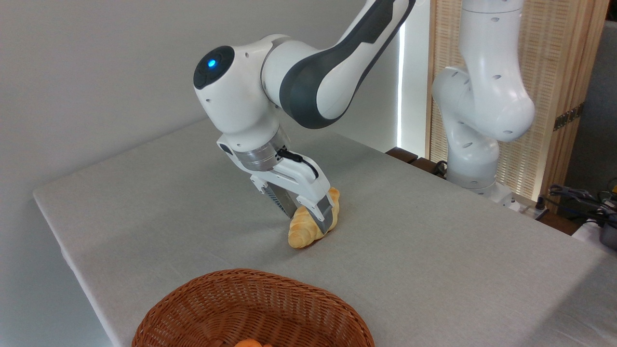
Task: Put bread into the basket
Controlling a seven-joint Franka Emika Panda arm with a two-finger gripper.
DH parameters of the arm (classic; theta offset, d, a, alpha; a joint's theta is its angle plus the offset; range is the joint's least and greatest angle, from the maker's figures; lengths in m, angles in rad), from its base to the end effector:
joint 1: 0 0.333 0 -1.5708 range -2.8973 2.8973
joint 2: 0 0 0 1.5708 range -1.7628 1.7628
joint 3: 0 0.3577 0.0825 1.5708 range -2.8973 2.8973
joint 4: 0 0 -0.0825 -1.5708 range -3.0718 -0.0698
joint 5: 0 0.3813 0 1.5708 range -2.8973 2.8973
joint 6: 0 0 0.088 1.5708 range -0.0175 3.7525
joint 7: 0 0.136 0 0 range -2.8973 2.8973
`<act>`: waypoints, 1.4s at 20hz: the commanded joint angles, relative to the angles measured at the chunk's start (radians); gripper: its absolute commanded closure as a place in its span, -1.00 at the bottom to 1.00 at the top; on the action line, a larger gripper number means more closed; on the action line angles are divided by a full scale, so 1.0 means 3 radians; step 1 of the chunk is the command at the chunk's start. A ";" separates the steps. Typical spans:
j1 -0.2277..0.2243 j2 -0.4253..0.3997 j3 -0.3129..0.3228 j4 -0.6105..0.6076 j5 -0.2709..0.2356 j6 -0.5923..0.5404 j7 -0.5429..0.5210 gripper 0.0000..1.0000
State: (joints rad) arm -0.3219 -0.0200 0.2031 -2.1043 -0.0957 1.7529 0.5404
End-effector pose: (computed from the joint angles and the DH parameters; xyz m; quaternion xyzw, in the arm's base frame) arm 0.4825 -0.0686 0.4199 0.9372 -0.3037 -0.1515 0.0804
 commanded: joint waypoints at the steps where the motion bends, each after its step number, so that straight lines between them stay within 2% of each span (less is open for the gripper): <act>1: -0.0031 0.0000 0.0013 0.0009 -0.0039 -0.0080 -0.0037 -1.00; 4: -0.0037 0.0005 0.0013 0.0009 -0.0029 -0.0091 -0.0012 -0.96; 6: -0.0037 0.0005 0.0013 0.0009 -0.0023 -0.0106 -0.0001 -0.58; 7: -0.0037 0.0005 0.0013 0.0009 -0.0023 -0.0111 0.0004 -0.27; 10: -0.0037 0.0005 0.0013 0.0009 -0.0023 -0.0106 0.0004 -0.10; 22: -0.0037 0.0000 0.0008 0.0045 -0.0013 -0.0116 0.0029 -0.10; 28: -0.0021 -0.0020 0.0044 0.0617 -0.0003 0.0006 0.0065 -0.10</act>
State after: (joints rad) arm -0.3280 -0.0178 0.2030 -2.0253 -0.0957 1.7471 0.5421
